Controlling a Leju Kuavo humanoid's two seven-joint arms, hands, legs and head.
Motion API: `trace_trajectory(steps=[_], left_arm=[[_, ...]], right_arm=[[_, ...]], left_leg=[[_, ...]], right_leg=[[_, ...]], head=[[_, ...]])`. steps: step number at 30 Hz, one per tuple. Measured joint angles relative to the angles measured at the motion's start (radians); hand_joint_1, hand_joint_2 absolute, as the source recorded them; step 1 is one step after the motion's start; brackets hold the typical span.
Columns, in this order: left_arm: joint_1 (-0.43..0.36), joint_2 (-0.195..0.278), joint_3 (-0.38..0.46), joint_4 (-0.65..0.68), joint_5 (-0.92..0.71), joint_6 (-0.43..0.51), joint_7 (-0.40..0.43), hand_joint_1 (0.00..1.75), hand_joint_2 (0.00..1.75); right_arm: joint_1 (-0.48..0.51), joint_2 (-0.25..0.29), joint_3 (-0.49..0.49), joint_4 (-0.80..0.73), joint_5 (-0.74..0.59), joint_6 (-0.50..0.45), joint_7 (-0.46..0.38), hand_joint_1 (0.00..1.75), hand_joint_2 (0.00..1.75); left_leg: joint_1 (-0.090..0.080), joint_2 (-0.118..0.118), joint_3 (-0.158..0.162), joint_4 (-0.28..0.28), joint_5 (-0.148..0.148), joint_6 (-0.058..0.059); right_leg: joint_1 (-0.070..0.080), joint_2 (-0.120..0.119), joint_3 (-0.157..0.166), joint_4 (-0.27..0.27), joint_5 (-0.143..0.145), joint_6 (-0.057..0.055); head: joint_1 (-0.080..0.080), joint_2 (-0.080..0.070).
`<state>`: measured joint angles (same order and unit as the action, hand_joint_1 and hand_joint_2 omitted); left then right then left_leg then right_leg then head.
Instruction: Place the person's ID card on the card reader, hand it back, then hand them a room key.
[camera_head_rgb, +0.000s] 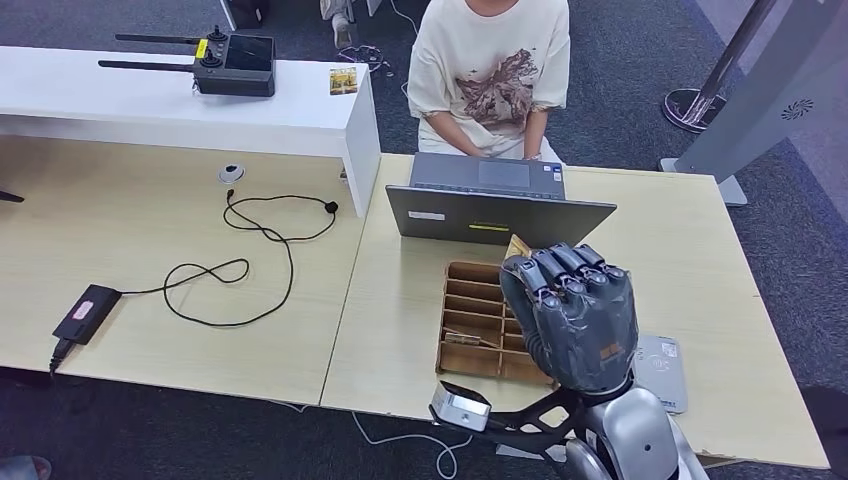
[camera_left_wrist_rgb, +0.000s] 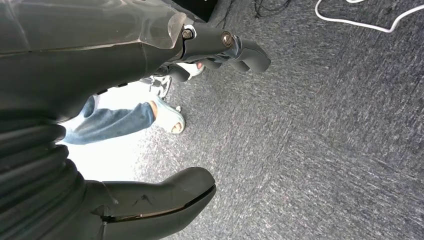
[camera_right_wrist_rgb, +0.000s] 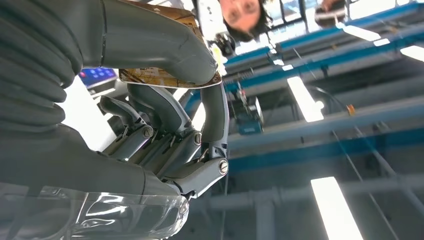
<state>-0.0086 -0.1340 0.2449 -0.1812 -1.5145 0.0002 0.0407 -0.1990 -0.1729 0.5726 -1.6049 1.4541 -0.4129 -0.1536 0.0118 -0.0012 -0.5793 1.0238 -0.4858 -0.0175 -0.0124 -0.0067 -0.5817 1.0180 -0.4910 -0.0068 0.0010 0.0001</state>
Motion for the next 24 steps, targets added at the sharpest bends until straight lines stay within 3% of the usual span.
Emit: trace_trajectory(steps=[5,14,20,24], left_arm=[[0.0,-0.001,0.0,0.0,0.0,0.001,0.001,0.0,1.75],[0.0,-0.002,0.0,0.0,0.0,0.005,-0.009,0.0,1.75],[0.0,-0.002,-0.004,0.0,0.0,0.009,-0.028,0.0,1.75],[0.001,-0.002,-0.008,0.0,0.0,0.009,-0.035,0.0,1.75]], right_arm=[[-0.05,0.0,0.001,-0.039,-0.032,-0.016,-0.037,1.75,1.75],[-0.248,0.0,0.008,-0.037,-0.088,0.08,-0.056,1.75,1.75],[-0.4,0.005,0.009,0.058,-0.159,0.186,-0.074,1.75,1.75],[-0.524,0.035,0.018,0.186,-0.211,0.322,-0.083,1.75,1.75]], left_leg=[[0.0,0.0,0.0,0.0,0.0,0.0],[0.0,0.001,0.0,0.0,0.002,0.0],[0.0,0.001,0.0,0.0,0.002,0.0],[0.0,0.001,0.0,0.0,0.002,0.0]], right_leg=[[0.0,0.0,0.0,0.0,0.0,0.0],[0.0,0.0,0.0,0.0,0.001,-0.001],[0.0,0.0,0.0,0.001,0.002,-0.001],[0.0,0.001,0.0,0.002,0.002,-0.001]], head=[[0.0,0.0],[0.0,0.0],[0.0,0.0],[0.0,0.0]])
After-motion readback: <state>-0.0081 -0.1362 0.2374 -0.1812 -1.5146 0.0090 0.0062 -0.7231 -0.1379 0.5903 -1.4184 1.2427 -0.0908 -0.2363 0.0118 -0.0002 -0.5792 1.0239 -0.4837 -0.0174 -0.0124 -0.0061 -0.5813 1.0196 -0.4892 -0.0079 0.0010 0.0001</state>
